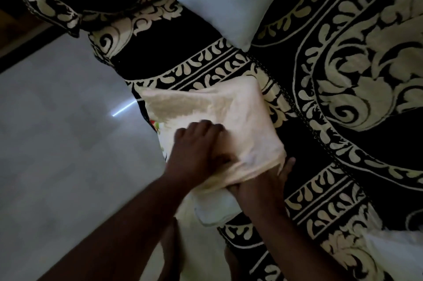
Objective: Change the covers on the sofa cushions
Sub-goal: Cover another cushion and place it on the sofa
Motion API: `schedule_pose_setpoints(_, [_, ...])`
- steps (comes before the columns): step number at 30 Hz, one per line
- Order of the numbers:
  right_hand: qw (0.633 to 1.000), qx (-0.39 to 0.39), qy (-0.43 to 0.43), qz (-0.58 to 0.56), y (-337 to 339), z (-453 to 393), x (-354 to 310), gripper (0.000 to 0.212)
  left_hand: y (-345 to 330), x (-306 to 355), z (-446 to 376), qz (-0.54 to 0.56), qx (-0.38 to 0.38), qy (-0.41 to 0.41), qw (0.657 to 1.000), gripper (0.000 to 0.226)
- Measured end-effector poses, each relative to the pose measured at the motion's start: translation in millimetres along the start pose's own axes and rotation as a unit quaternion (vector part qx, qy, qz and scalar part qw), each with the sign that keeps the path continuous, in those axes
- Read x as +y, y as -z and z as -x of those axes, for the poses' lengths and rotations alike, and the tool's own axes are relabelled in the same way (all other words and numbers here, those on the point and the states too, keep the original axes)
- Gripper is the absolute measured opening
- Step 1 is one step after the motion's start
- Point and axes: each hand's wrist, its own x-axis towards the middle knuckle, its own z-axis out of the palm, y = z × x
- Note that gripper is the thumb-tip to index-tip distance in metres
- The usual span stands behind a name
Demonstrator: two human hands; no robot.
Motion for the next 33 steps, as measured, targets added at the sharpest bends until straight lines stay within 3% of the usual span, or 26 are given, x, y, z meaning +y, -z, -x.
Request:
schedule_pose_setpoints(4, [0.999,-0.025,-0.002,0.020,-5.1,34.7,-8.8,0.083,-16.7,-52.8,9.5,0.049,-0.034,0.225,0.972,0.060])
schedule_pose_setpoints(6, [0.998,-0.044,-0.037,0.019,-6.7,42.2,-17.6,0.083,-23.9,-67.0,6.3,0.054,-0.057,0.231,0.970,0.048])
schedule_pose_setpoints(11, [0.996,-0.039,-0.069,0.038,-4.4,42.4,-4.4,0.077,-23.3,-94.0,-0.8,0.011,0.001,0.177,0.984,0.037])
schedule_pose_setpoints(15, [0.995,-0.049,-0.044,0.076,-4.5,25.6,9.3,0.080,-21.4,-146.6,16.1,-0.028,-0.023,0.281,0.959,0.046])
schedule_pose_setpoints(18, [0.996,-0.037,-0.017,0.080,-6.6,11.7,-1.8,0.081,-21.6,-164.9,21.0,0.003,-0.046,0.363,0.931,0.049])
schedule_pose_setpoints(21, [0.997,0.005,-0.029,0.075,-8.8,16.7,-22.5,0.088,-16.6,-131.6,11.4,0.048,0.047,0.313,0.947,0.029])
schedule_pose_setpoints(24, [0.997,0.043,0.003,0.066,-5.1,27.5,-42.1,0.080,-6.2,-66.3,9.7,0.102,0.186,0.203,0.956,0.041])
schedule_pose_setpoints(28, [0.998,0.056,0.007,0.032,-8.2,39.6,-47.1,0.068,-14.1,-18.2,53.9,0.040,0.142,0.032,0.988,0.050])
schedule_pose_setpoints(31, [0.997,0.056,0.000,0.052,-12.7,48.5,-28.5,0.070,-29.8,-39.2,94.6,-0.001,0.111,0.028,0.993,0.046])
schedule_pose_setpoints(33, [0.991,0.121,0.034,0.055,-10.5,59.9,-31.2,0.064,-33.0,-52.9,106.8,0.025,0.096,0.070,0.993,0.038])
